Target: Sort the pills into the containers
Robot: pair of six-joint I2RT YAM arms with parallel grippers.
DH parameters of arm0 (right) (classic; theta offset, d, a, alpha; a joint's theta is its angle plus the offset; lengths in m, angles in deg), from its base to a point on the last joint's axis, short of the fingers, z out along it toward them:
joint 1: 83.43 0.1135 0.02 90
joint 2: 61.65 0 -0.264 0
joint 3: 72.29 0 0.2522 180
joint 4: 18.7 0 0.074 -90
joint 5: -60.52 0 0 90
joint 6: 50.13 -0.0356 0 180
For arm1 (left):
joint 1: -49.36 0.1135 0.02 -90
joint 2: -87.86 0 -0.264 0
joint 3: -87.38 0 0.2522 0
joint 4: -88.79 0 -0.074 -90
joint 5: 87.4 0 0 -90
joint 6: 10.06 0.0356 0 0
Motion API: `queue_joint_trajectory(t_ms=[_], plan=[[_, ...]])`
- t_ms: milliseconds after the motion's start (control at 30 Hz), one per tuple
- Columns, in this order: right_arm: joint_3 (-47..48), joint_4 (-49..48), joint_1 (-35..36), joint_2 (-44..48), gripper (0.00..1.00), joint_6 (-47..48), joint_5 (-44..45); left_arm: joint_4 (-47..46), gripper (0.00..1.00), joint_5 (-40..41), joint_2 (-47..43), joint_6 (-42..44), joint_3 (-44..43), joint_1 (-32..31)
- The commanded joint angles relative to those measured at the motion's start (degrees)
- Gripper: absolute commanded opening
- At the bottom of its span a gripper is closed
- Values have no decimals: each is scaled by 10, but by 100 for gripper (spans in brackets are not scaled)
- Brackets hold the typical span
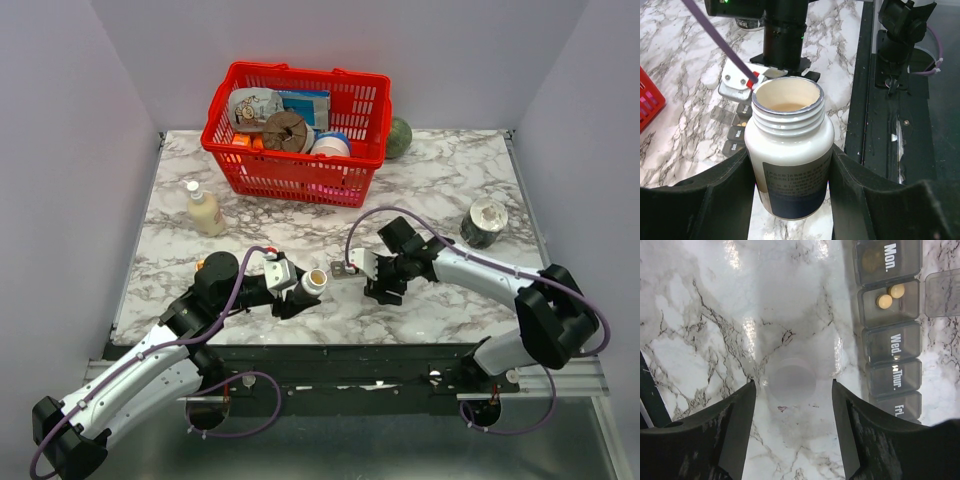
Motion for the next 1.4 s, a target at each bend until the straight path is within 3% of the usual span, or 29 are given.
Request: queue_joint_trajectory(t_ms=[0, 667, 900, 1033, 1367], plan=[[-41, -11, -6, 36, 70, 31, -14, -1, 0, 5, -4, 9, 4, 0], [-36, -82, -4, -36, 70, 31, 5, 1, 0, -2, 0, 10, 2, 0], [-41, -73, -4, -39, 61, 36, 15, 6, 0, -3, -2, 10, 2, 0], [-43, -63, -4, -36, 51, 37, 24, 6, 0, -7, -2, 10, 3, 0], [-39, -44, -4, -28, 62, 36, 35, 0, 0, -12, 1, 5, 4, 0]])
